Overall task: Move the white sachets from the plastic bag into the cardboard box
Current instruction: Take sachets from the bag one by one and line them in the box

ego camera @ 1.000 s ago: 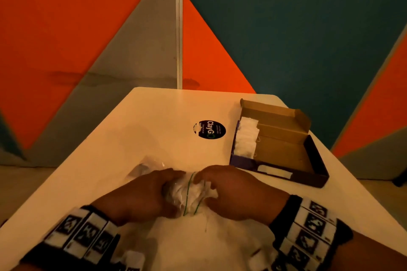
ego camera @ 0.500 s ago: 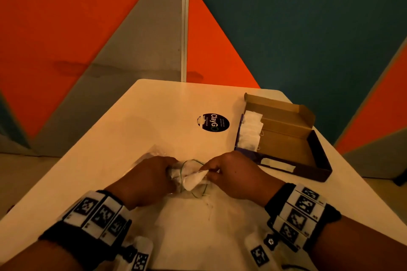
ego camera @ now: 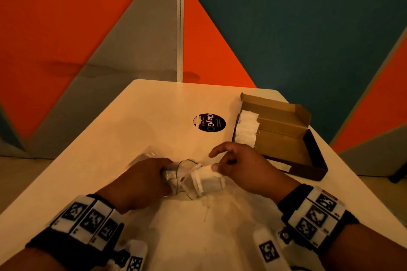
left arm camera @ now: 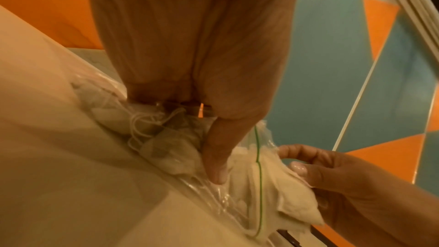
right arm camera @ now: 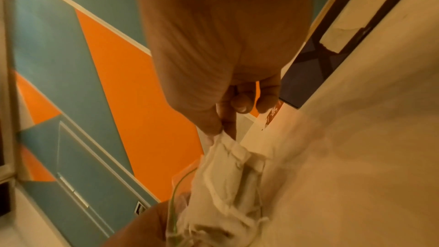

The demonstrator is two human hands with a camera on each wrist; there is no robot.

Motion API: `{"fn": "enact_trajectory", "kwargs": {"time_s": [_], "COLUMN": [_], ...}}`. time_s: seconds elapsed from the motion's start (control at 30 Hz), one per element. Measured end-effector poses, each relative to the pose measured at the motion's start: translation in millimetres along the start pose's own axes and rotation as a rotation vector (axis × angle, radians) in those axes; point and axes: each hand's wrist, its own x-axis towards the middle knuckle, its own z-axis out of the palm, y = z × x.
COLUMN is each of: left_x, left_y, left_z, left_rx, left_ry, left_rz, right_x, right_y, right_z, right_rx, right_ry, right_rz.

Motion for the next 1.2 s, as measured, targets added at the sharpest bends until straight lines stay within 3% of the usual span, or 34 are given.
{"fn": "enact_trajectory", "kwargs": {"time_s": [0.2, 0.37, 0.43, 0.5, 0.6, 0.7, 0.8, 0.97, 1.2], "left_x": [-3.4, -10.1, -12.7, -16.7, -24.1, -20.7, -18.6, -16.3, -15.4], "left_y": [4.8, 12.5, 18.9, 35.5, 70.1, 91.6, 99.7, 92.7, 92.8], "left_z": [-1.9, -13.1, -20.4, -25.2, -23.7, -12.2, -11.8, -19.7, -27.8], "left_rx": [-0.016, -0.045, 0.001, 0.001, -0.303, -0.680, -0.869, -0.859, -0.613], "left_ry": [-0.008, -0.311, -0.235, -0.032, 0.156, 0.122, 0.125, 0.188, 0.122], "left_rz": [-0.013, -0.055, 0.002, 0.109, 0.194, 0.191, 0.109, 0.110, 0.180], "right_x": [-11.6, -26.2, -29.4, -31.2, -33.3, -35.8, -39.6, -49.8, -54.5], "right_y": [7.4, 2.3, -2.6, -9.0, -17.8, -23.4, -27.0, -20.3, -25.6], "right_z": [-26.0, -40.5, -40.7, -37.9, -29.1, -22.9, -23.1, -29.0, -34.1], "right_rx": [0.160, 0.267, 0.320, 0.370, 0.456, 0.533, 0.505, 0.378, 0.250], "right_ry": [0.037, 0.099, 0.128, 0.156, 0.186, 0.229, 0.258, 0.276, 0.289], "right_rz": [0.027, -0.004, -0.031, -0.049, -0.089, -0.132, -0.134, -0.110, -0.163]}}
